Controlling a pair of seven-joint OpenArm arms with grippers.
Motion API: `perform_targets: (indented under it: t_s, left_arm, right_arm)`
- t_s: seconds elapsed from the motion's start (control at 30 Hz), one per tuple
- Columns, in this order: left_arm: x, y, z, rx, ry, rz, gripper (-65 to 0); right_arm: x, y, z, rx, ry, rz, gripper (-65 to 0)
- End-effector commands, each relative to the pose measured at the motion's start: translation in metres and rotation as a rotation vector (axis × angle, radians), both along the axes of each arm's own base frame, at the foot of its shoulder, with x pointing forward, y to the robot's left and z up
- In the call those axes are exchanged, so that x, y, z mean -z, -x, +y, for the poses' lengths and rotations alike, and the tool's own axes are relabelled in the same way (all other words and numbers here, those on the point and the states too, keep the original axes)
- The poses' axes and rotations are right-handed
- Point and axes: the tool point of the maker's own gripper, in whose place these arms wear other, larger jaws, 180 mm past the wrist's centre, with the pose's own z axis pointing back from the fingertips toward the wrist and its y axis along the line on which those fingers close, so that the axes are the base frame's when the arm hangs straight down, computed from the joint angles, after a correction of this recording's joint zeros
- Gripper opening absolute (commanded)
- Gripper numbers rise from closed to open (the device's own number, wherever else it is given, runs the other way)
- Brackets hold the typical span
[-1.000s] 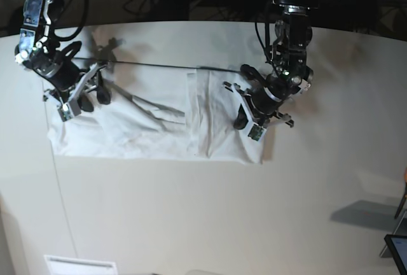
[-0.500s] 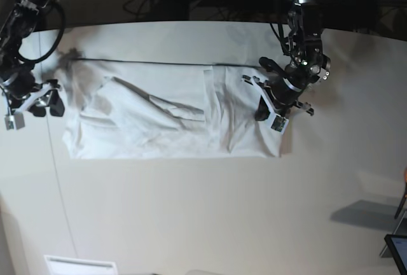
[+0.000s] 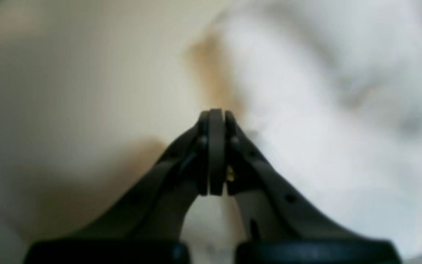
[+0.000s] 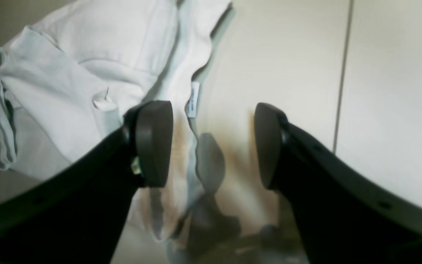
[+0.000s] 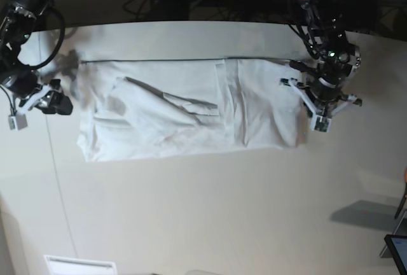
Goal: Fold the T-shirt properly
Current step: 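Move both grippers to the ends of the folded bundle and grasp them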
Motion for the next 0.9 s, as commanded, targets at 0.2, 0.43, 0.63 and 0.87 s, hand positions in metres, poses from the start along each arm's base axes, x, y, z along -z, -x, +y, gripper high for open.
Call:
perform_targets:
  t_s: [0.2,0.43,0.63,0.87]
  left_arm:
    - [0.004,0.040,0.064,-0.155,-0.058,0.064,-65.0]
    - [0.051,0.056,0.064,-0.103,0.125,0.159,-65.0]
    - [0.062,0.046,0.053,-0.085,0.354,0.107,-65.0]
    - [0.060,0.018,0.031,-0.010,0.394,0.098,-65.0]
  right_arm:
    - [0.005,-0.006,-0.003,0.013,-0.047,0.002,-30.6]
    - [0.006,-0.007,0.003,-0.029,-0.050,0.054,-21.3]
    - [0.006,-0.007,0.012,-0.037,-0.111,0.048,-18.1]
    - [0.018,-0.003,0.027,-0.027,-0.210,0.069,-17.8]
